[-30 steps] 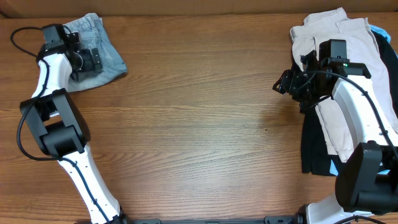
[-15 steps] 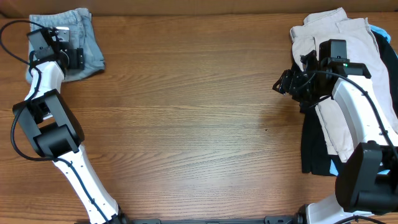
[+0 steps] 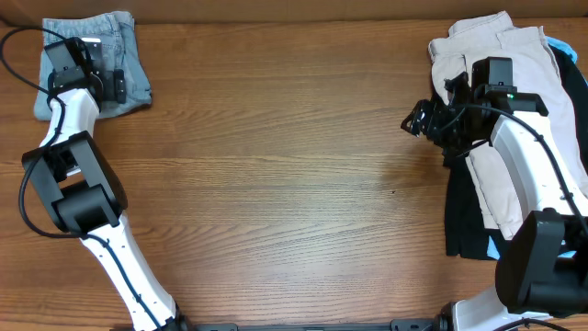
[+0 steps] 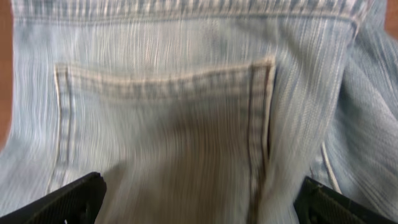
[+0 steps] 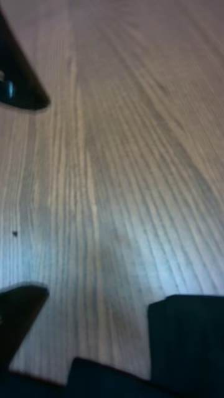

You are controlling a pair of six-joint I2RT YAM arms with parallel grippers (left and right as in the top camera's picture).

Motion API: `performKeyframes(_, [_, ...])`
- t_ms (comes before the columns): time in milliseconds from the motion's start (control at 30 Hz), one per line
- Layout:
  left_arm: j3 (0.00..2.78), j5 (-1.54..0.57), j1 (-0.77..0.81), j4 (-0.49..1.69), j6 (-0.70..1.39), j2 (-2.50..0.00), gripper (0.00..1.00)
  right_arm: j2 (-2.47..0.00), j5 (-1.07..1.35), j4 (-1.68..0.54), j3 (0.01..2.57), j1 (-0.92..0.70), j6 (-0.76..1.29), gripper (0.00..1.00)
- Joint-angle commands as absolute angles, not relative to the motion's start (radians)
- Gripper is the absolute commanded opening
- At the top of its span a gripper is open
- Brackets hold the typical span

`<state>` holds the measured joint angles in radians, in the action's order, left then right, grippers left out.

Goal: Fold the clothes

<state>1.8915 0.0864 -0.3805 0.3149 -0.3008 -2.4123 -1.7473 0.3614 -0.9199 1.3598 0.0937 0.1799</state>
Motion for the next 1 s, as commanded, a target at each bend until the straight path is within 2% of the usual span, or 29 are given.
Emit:
performKeyframes(0, [1.863,0.130,-0.359,0.419,-0.116,-2.258,1.00,-1.694,0.356,-0.906,1.428,0.093,0.151,1.00])
performKeyframes(133, [1.863,0.090,-0.324,0.608,-0.009,-2.083,1.00,-1.659,0.279,-0.950,1.547,0.093,0.147,1.00])
performKeyframes(367, [1.863,-0.026,-0.252,0.801,0.004,-1.876,1.00,-1.555,0.237,-1.079,1.777,0.093,0.127,1.00])
performKeyframes(567, [1.862,-0.026,-0.213,0.812,0.004,-1.853,1.00,-1.408,0.236,-1.216,1.887,0.093,0.130,1.00])
performKeyframes(967, [1.862,-0.026,-0.212,0.812,0.004,-1.863,1.00,-1.188,0.292,-1.470,1.890,0.093,0.130,1.00])
